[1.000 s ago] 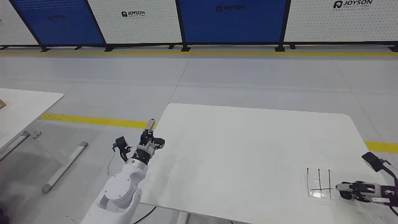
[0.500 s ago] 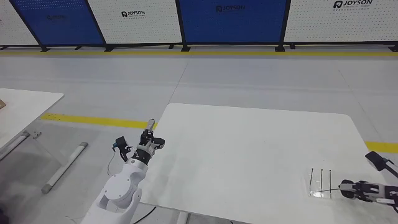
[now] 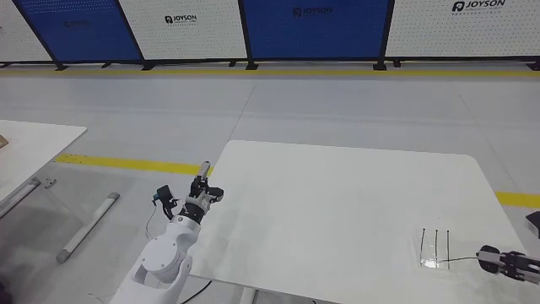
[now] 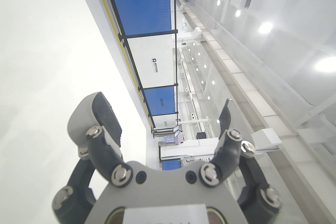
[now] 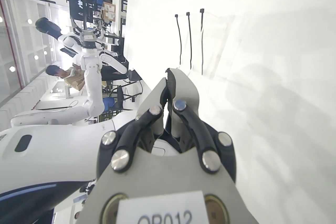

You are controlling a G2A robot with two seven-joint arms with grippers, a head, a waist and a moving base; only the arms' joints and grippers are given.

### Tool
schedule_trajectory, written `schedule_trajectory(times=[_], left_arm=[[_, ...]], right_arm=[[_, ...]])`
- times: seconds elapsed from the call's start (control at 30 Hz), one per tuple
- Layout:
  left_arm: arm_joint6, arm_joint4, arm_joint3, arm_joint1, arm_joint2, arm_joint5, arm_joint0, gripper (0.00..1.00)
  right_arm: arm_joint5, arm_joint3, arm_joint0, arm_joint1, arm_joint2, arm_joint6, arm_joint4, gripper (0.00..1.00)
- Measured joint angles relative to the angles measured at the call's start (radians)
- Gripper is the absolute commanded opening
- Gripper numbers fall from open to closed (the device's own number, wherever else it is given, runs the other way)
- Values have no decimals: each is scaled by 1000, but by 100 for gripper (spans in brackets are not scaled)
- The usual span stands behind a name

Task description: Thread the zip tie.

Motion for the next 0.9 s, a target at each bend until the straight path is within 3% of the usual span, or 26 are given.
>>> schedule_trajectory(times=[0.4,0.5,0.57,0.77,0.9], left_arm=[[0,0,0,0,0,0,0,100],[0,0,0,0,0,0,0,100],[0,0,0,0,0,0,0,100],[0,0,0,0,0,0,0,100],[0,0,0,0,0,0,0,100]], right_arm=[[1,0,1,-1,-1,0,-2,0],[1,-40,-15,-3,-1,-43,-19,0],[1,-84,-46,-3,29,-62,14,0],[1,-200,-169,-15,182,2,268,0],[1,-315,-250,-33,197,0,344,0]])
